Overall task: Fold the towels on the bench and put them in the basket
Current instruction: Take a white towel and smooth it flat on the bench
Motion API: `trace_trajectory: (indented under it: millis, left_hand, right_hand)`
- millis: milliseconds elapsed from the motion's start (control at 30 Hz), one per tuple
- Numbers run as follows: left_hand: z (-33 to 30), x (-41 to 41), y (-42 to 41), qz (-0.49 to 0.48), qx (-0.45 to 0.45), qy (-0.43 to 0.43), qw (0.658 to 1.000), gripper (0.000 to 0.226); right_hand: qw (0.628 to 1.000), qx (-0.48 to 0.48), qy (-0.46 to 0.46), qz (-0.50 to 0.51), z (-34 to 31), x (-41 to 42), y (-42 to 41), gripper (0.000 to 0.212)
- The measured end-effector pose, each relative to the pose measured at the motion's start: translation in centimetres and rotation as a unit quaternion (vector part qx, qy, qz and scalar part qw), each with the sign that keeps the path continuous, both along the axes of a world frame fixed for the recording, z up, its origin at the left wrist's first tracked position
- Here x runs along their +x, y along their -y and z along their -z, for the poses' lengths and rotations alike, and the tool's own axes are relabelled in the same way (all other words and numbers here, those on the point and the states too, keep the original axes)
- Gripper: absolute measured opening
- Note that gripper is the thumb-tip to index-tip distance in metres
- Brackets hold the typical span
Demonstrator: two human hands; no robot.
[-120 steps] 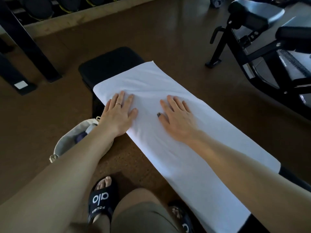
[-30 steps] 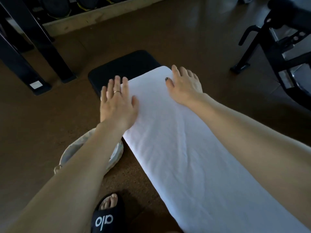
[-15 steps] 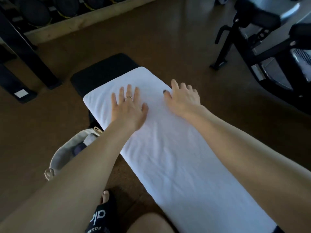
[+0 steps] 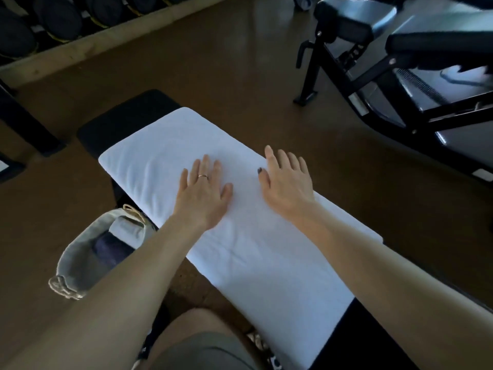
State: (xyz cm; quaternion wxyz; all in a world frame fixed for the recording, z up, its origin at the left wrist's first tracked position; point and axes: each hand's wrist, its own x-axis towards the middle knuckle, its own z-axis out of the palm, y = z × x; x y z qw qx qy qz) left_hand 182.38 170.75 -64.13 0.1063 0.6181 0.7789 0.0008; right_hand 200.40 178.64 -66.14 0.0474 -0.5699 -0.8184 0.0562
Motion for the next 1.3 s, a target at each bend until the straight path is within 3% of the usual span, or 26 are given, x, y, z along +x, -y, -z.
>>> trace_trajectory:
  millis: [100, 200, 400, 600, 833, 933, 1133, 1300]
  left_hand:
    - [0.6, 6.1, 2.5, 0.069, -0.012, 0.023, 0.997, 0.063]
    - [1.4, 7.7, 5.0, 0.066, -0.028, -0.007, 0.997, 0.066]
    - [0.8, 8.4, 8.8, 0.048, -0.059, 0.021, 0.997, 0.07]
    - [0.5, 12.0, 13.4, 0.06, -0.095, 0.021, 0.993, 0.078]
    - [-0.3, 15.5, 17.7, 0.147, -0.153, -0.014, 0.977, 0.101]
    - [-0.1, 16.7, 19.4, 0.127, -0.166, 0.038, 0.977, 0.102]
    - [0.0, 17.3, 20.7, 0.105, -0.133, 0.157, 0.973, 0.097]
    - [-1.0, 16.5, 21.0, 0.125, -0.084, 0.112, 0.982, 0.083]
  right_hand:
    - [0.998, -0.02, -0.008, -0.058, 0.0, 1.2, 3.5, 0.07]
    - [0.999, -0.028, -0.012, 0.009, 1.0, 5.2, 6.0, 0.056]
    - [0.992, -0.049, -0.002, 0.119, 0.7, 12.3, 9.8, 0.059]
    - [0.987, -0.047, 0.003, 0.156, 0.2, 15.9, 12.0, 0.061]
    - [0.976, -0.053, -0.023, 0.211, -1.2, 16.9, 12.1, 0.062]
    - [0.977, -0.044, -0.014, 0.209, -1.4, 17.0, 12.3, 0.059]
    - [0.982, 0.01, -0.004, 0.188, -1.6, 16.4, 13.0, 0.045]
    - [0.982, 0.033, -0.054, 0.178, -2.5, 15.8, 12.7, 0.037]
